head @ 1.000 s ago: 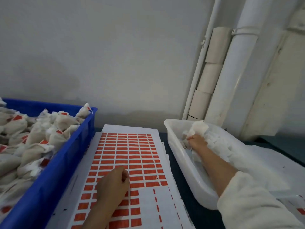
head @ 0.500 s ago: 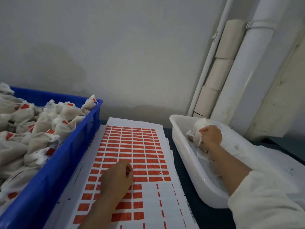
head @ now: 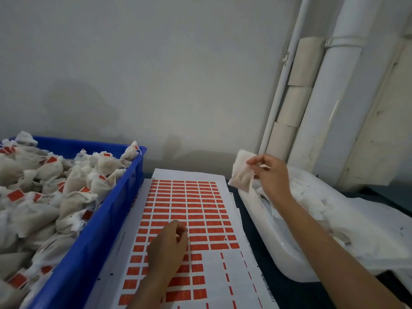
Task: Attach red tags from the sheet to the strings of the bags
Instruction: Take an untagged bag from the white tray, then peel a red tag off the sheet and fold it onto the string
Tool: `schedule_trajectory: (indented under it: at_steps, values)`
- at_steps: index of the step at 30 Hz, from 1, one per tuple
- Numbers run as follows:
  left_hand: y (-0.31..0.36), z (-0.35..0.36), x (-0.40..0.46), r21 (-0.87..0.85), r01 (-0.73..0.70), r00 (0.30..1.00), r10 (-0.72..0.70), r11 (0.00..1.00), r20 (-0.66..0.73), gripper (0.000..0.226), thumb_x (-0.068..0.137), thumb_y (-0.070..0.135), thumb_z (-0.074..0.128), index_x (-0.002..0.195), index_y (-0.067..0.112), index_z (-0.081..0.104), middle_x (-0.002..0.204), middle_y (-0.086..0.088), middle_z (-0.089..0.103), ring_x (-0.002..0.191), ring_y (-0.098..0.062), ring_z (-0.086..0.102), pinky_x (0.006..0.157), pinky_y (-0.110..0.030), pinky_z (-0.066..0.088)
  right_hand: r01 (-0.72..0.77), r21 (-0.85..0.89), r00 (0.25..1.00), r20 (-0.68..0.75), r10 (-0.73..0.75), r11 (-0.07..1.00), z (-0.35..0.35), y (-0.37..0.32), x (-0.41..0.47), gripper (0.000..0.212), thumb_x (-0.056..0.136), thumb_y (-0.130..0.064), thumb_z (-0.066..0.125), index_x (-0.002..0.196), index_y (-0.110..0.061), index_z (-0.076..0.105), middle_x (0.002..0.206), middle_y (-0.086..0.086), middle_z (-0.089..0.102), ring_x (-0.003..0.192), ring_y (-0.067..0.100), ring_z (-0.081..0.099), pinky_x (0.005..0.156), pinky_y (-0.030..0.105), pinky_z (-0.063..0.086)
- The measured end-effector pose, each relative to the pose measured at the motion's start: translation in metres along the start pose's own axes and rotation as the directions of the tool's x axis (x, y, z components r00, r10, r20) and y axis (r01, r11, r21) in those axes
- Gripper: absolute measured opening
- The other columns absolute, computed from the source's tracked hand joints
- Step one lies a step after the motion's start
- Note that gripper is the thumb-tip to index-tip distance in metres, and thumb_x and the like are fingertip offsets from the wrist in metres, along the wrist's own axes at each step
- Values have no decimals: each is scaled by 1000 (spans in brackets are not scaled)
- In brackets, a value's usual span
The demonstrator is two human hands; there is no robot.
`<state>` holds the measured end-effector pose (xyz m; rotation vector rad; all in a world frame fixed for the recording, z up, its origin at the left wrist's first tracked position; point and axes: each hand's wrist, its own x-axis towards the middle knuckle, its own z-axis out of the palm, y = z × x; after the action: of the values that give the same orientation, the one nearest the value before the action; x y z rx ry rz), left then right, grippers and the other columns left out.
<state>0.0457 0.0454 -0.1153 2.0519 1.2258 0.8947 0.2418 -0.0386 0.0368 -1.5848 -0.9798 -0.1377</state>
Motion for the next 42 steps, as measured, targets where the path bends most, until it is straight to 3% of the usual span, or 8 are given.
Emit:
schedule_trajectory:
  at_steps: [9,16,23,26,29,35,39,42]
  values:
    - [19,-17,-8,-671,72,979,76,738,189,24,87,41,45,102,30,60,95,20,65,84,5,64,56,-5,46,-202,131,941,301,155,971,56,16,-110,15,87,-8,60,77,-19,63,92,-7,65,89,13,63,78,21,55]
    - [16,-10,-7,-538,-42,997,69,842,31,7,81,23,68,84,25,61,86,9,65,80,-9,62,59,-6,47,-330,183,910,323,261,926,68,36,-132,10,87,-6,59,80,-11,54,96,-5,64,92,10,61,82,22,53]
    - [27,-8,-13,-371,-167,971,87,913,-224,19,78,23,72,74,30,54,74,17,60,67,-6,60,55,-5,44,-192,106,946,283,155,976,68,30,-145,9,87,-37,56,91,-30,53,90,-18,62,87,3,60,75,12,50]
    - [26,-2,-24,-431,-284,956,288,856,-59,23,80,14,71,86,31,57,84,19,63,83,0,62,63,-7,49,-271,111,877,438,198,956,73,26,-154,42,73,-64,50,105,-38,50,100,-28,58,96,-1,59,84,13,46]
    - [25,0,-32,-451,-379,895,445,808,44,33,83,9,66,101,33,52,99,24,60,98,6,58,75,-6,47,-297,73,902,348,254,952,72,26,-152,30,81,-47,54,108,-32,52,104,-19,60,97,4,59,94,23,48]
    - [38,-11,-23,-425,-227,969,160,876,-187,47,75,24,74,109,32,43,110,28,47,97,2,55,85,-8,41,-262,193,922,341,186,946,60,23,-149,15,93,-18,50,98,-20,64,98,-12,68,96,6,62,93,27,49]
    - [31,-23,-14,-473,61,975,48,879,216,44,77,35,70,112,33,44,106,20,52,90,-3,55,73,-9,48,-262,280,935,309,172,923,60,24,-148,11,92,-19,51,99,-21,60,101,-14,66,100,6,61,90,26,50]
    - [19,-19,-18,-287,15,967,60,958,248,20,84,39,62,99,26,60,99,7,66,82,-7,60,70,-17,52,-242,231,945,276,175,942,62,27,-150,3,89,-20,57,91,-22,55,94,-17,65,93,4,63,84,25,54]
